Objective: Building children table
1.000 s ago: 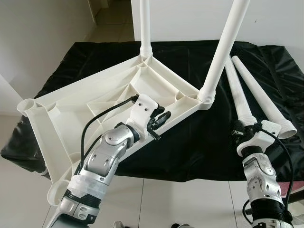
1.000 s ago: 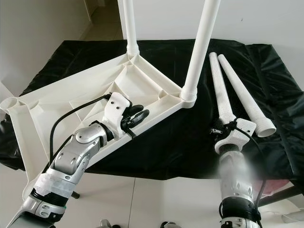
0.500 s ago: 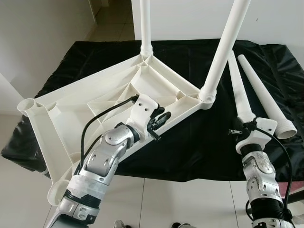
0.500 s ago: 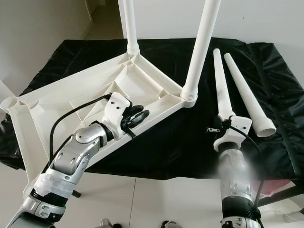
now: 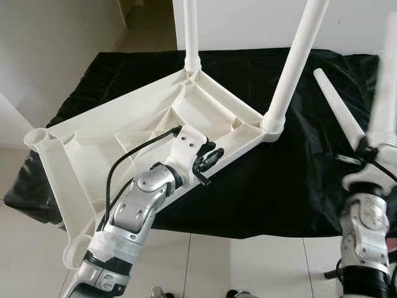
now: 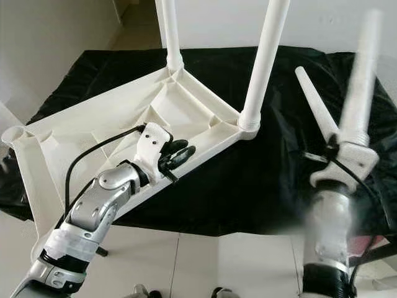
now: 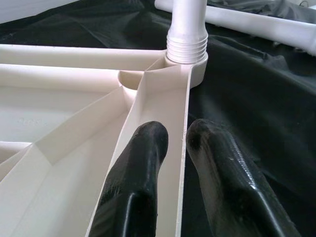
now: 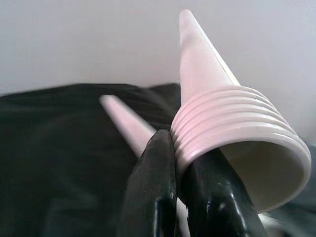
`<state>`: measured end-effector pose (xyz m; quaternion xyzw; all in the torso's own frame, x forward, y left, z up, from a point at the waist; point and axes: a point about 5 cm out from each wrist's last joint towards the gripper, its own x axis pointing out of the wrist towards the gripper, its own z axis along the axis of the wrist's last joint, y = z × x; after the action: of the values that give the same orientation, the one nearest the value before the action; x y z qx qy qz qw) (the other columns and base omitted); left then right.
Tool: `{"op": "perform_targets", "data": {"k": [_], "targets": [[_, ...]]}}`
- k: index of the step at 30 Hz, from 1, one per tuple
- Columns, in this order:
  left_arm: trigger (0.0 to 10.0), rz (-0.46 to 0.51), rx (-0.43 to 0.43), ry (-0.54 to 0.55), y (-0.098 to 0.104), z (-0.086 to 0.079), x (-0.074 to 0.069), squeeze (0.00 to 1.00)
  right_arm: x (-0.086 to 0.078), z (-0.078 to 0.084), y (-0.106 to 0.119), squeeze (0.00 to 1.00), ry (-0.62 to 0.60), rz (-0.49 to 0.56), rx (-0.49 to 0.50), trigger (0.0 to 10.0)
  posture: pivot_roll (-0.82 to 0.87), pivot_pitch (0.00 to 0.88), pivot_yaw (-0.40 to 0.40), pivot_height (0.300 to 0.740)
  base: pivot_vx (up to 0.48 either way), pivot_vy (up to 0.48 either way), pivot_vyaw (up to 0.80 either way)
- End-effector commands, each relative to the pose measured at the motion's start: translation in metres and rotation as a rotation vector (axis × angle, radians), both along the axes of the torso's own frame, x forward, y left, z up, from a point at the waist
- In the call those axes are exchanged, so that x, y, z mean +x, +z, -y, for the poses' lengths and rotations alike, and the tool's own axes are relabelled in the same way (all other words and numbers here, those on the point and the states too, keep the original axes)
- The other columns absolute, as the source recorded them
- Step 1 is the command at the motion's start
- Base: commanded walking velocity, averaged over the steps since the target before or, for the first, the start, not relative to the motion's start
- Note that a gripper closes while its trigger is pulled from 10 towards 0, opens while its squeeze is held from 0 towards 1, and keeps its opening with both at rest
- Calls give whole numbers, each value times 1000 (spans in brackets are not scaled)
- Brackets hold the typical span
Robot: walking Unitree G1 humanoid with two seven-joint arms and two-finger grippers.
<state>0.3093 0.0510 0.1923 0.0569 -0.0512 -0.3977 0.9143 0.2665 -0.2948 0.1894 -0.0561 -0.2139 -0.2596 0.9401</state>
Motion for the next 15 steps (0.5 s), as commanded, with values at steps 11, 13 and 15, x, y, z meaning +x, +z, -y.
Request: {"op": "perform_targets", "data": {"k": [11, 13, 15], "targets": [[10000, -30, -17, -35, -4, 8, -5, 0, -43, 24, -40, 0, -182, -136, 51, 10000, -43, 161, 81, 740, 0, 0, 0], [10000, -30, -17, -35, -4, 8, -5, 0, -43, 24, -40, 0, -182, -136, 51, 10000, -43, 161, 81, 740, 0, 0, 0], [10000, -31, -20, -33, -4, 8, -5, 0, -50, 31, -51, 0, -208, -166, 85, 10000, -43, 166, 82, 740, 0, 0, 0]]}}
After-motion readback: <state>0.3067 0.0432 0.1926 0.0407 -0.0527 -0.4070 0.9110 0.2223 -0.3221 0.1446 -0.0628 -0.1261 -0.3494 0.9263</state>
